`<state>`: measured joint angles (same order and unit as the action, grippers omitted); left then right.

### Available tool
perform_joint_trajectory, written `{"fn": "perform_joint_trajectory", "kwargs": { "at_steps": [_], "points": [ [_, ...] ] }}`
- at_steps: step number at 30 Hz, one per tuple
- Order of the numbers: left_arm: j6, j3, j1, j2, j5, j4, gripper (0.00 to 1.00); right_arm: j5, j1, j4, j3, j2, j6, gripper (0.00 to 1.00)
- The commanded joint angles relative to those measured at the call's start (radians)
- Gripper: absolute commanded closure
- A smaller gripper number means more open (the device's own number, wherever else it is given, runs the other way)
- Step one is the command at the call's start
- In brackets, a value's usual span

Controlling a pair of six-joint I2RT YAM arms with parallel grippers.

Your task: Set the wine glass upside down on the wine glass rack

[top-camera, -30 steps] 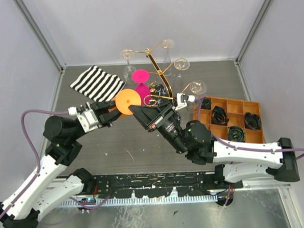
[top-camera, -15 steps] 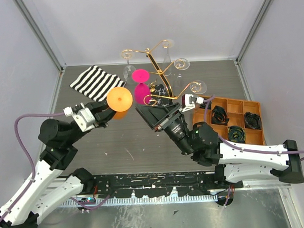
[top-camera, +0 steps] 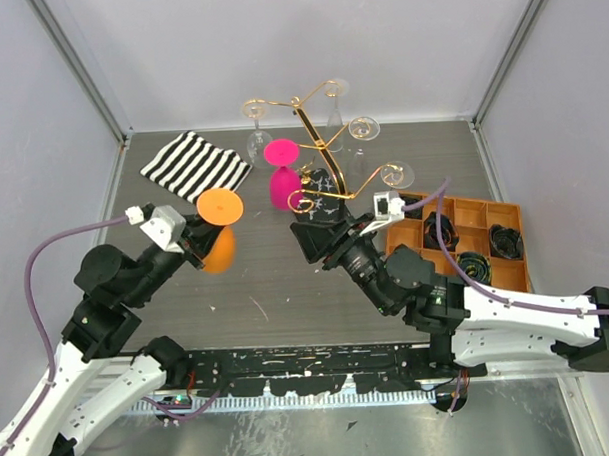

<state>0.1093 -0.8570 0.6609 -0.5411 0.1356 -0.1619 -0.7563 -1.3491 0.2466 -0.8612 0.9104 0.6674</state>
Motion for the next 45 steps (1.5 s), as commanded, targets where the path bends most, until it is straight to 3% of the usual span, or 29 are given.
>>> {"fn": "perform_joint_trajectory", "kwargs": {
  "at_steps": [1,6,11,20,28,32,45],
  "points": [
    [-0.137,-0.049,-0.003,0.033,-0.177,-0.178,1.0,0.0,-0.007,-0.23,-0.149,0.016,-0.317,0.49],
    [-0.246,-0.084,-0.003,0.02,-0.269,-0.313,1.0,-0.062,-0.007,-0.434,-0.256,0.043,-0.439,0.48],
    [-0.326,-0.081,-0.003,0.041,-0.297,-0.344,1.0,-0.122,0.032,-0.622,-0.362,0.067,-0.475,0.43],
    [-0.409,-0.029,-0.003,0.0,-0.225,-0.279,1.0,0.361,0.474,-0.771,-0.489,0.125,-0.471,0.43],
    [-0.462,0.027,-0.003,-0.055,-0.126,-0.161,1.0,0.642,0.699,-0.811,-0.584,0.245,-0.504,0.43],
    [-0.492,0.049,-0.003,-0.081,-0.101,-0.092,1.0,0.747,0.76,-0.806,-0.611,0.324,-0.51,0.43],
    [-0.476,0.137,-0.001,-0.201,-0.004,0.23,1.0,0.861,0.852,-0.742,-0.636,0.474,-0.529,0.5]
  ]
}}
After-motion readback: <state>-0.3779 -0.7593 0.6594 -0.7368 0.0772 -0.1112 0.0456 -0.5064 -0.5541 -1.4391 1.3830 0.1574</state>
